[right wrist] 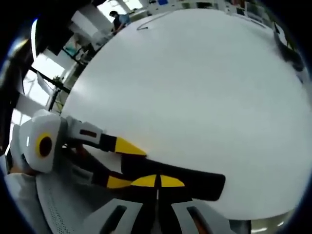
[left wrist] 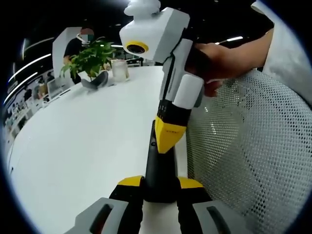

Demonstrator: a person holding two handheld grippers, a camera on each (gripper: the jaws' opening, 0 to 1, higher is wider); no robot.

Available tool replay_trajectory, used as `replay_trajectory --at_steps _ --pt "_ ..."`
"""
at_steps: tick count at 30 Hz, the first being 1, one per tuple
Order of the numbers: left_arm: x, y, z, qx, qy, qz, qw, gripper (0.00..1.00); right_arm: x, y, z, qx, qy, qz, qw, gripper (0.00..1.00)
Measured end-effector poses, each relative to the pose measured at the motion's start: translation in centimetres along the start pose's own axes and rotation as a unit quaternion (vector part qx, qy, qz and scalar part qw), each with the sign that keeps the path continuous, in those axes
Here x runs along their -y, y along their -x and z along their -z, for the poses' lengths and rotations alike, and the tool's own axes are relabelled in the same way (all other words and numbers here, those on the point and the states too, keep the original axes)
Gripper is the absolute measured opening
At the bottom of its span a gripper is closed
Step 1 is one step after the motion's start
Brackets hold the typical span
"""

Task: Press the specified remote control buttons in sequence, fully releasing each button before pressing the next.

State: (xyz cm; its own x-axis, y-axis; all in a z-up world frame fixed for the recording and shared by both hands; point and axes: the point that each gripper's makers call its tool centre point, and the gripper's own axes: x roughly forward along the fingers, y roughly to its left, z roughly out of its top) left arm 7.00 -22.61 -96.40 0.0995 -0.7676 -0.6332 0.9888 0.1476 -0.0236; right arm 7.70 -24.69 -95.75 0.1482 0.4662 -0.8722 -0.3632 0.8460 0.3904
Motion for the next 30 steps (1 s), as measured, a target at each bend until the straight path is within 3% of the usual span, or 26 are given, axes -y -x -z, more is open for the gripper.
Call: replay_trajectory --at_steps 30 --pt "-0.07 -0.12 -0.16 0.001 0.002 -0.001 1.0 0.25 0.28 0.0 -0.13 0.012 0.008 0.005 0.9999 0.0"
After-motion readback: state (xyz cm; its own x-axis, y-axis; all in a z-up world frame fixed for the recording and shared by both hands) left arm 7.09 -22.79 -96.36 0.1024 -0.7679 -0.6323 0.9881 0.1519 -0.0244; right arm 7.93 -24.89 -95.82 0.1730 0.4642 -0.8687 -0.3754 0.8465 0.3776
